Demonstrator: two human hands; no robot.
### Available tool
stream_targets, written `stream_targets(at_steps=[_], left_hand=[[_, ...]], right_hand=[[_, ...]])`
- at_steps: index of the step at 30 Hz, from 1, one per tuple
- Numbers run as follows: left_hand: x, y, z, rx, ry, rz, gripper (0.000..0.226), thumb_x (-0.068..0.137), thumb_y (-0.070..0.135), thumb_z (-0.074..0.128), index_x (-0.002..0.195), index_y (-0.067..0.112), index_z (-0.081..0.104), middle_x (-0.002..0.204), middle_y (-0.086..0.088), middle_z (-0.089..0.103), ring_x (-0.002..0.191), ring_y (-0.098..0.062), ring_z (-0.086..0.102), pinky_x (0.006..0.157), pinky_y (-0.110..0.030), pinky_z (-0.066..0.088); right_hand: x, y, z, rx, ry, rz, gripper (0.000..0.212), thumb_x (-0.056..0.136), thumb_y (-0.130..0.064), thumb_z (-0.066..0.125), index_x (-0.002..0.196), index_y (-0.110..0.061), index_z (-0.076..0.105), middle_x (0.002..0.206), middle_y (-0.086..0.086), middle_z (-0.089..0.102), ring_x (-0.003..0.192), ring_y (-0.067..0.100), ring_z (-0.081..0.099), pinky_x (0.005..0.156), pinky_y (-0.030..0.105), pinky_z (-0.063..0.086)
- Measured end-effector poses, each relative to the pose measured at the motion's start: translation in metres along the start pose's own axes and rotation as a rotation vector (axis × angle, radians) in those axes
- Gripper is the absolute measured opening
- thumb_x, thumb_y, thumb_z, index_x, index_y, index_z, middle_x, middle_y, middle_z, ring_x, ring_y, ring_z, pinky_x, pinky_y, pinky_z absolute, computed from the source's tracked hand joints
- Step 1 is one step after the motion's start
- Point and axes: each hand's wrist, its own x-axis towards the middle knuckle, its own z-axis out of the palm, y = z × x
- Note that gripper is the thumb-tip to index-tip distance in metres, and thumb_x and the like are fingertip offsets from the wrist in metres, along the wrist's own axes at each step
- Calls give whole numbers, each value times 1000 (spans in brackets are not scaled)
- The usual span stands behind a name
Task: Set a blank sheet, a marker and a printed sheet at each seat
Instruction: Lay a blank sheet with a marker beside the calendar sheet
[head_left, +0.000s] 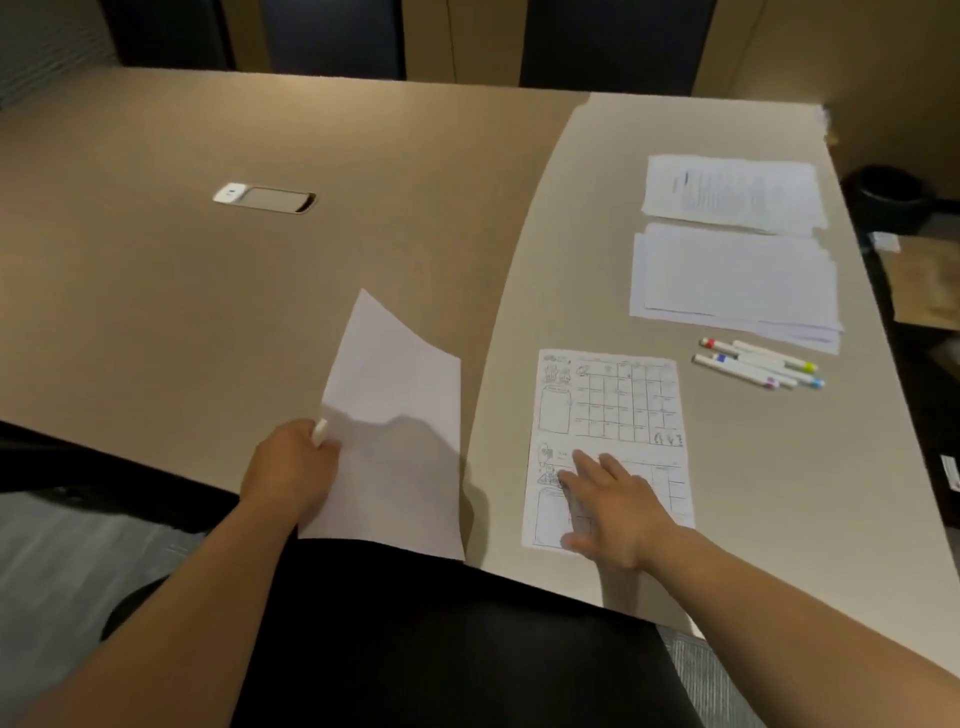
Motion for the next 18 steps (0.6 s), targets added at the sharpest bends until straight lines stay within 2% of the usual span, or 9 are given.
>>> stream_targets(at_steps=[3, 6, 8, 12, 18], left_hand=[[23, -5, 10, 26, 2, 21, 20, 91, 26, 58, 97, 9, 68, 90, -15, 68, 78, -32, 58, 68, -33, 42], [42, -16, 15, 67, 3, -4, 23, 92, 28, 57, 96, 8, 67, 91, -17, 67, 80, -34, 58, 68, -33, 42], [53, -25, 18, 76, -9, -23, 22, 91, 30, 56, 91, 11, 66, 90, -18, 67, 83, -36, 61, 69, -36, 46], [83, -31, 27, 50, -50, -20, 20, 91, 29, 55, 80, 13, 60, 81, -16, 64, 74, -35, 58, 67, -38, 46], [116, -38, 40, 79, -99, 41, 15, 91, 30, 54, 88, 16, 59, 84, -12, 62, 79, -34, 57, 69, -38, 46]], right_hand=[[12, -13, 9, -22, 21, -4, 91, 85, -55, 59, 153, -34, 3, 163, -7, -16, 149, 26, -15, 121, 52, 2], [24, -29, 7, -27, 34, -10, 90, 86, -52, 61, 153, -35, 3, 163, -7, -15, 149, 25, -15, 120, 52, 0], [31, -35, 6, -16, 32, -3, 90, 86, -50, 62, 153, -36, 4, 163, -8, -14, 149, 25, -15, 120, 52, 0], [42, -47, 2, 0, 39, 11, 90, 85, -49, 64, 153, -36, 6, 163, -9, -13, 149, 23, -15, 120, 52, -1], [51, -67, 6, 48, 67, 62, 92, 83, -47, 67, 152, -37, 8, 163, -11, -12, 150, 21, -14, 120, 50, 0]])
